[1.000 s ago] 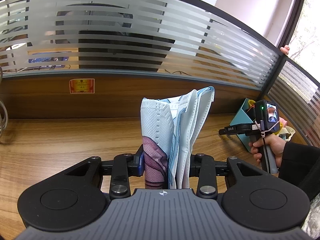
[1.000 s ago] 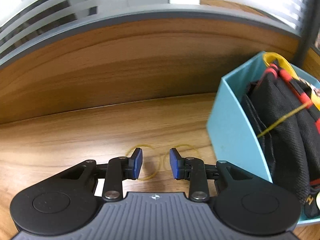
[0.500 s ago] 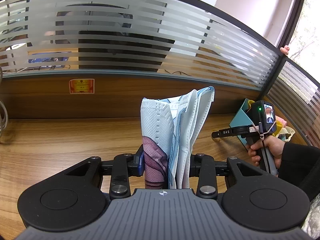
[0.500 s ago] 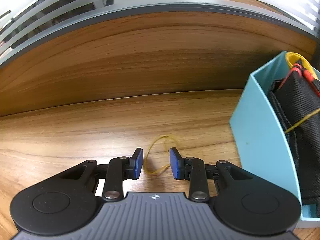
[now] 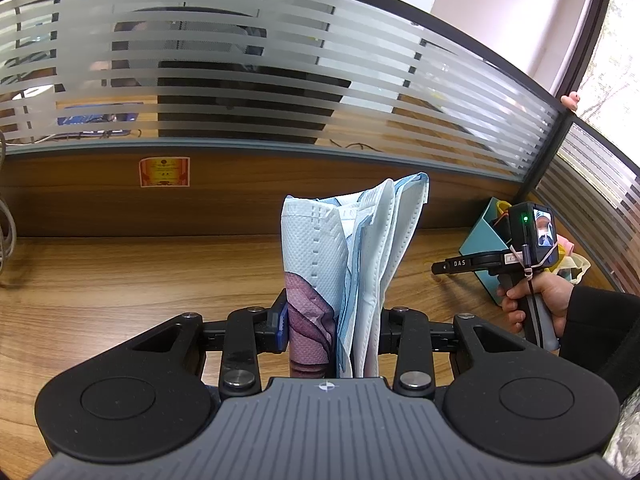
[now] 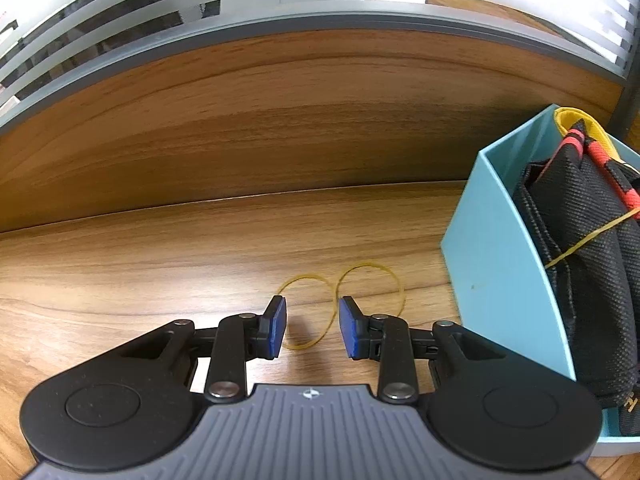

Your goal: Fold shopping bag

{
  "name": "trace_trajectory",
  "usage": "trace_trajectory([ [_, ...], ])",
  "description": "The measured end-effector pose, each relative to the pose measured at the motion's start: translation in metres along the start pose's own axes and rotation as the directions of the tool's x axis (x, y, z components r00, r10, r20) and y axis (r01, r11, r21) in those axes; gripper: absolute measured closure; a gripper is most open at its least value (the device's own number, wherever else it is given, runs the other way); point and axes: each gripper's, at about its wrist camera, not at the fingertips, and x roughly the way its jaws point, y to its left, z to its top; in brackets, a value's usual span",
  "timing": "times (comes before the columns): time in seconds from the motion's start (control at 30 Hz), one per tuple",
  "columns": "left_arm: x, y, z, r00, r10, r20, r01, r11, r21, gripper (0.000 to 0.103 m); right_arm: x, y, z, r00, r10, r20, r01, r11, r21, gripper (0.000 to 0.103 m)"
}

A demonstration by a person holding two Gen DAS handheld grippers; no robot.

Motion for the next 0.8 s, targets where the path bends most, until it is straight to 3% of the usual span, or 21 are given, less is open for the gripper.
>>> trace_trajectory([
  [0.1,0.0,0.0,0.0,1.0,0.0,-0.001,0.0,1.0,-0.001,0.065,0.001,-0.002,0.0,1.0,-0.017,0.007,0.017,1.0,0.0,0.07],
  [0.2,-0.001,-0.001,-0.001,1.0,-0.002,-0.001,0.002,1.0,0.003,0.065,0.0,-0.004,0.0,1.0,-0.028,0.002,0.028,0.999,-0.019,0.088],
  [0.33,-0.002,-0.001,-0.001,1.0,0.0,-0.001,0.0,1.0,0.001,0.064,0.008,0.0,0.002,0.999,-0.037,-0.002,0.037,0.998,-0.057,0.095],
  [0.63,-0.004,-0.002,-0.001,1.0,0.001,0.001,-0.001,1.0,0.001,0.064,0.012,0.004,0.003,0.999,-0.044,0.007,0.045,0.995,-0.089,0.102],
  [0.8,-0.007,-0.002,-0.003,1.0,0.002,0.006,-0.002,1.0,0.002,0.065,-0.009,0.005,0.004,1.0,-0.013,0.025,0.015,0.997,-0.072,0.102],
])
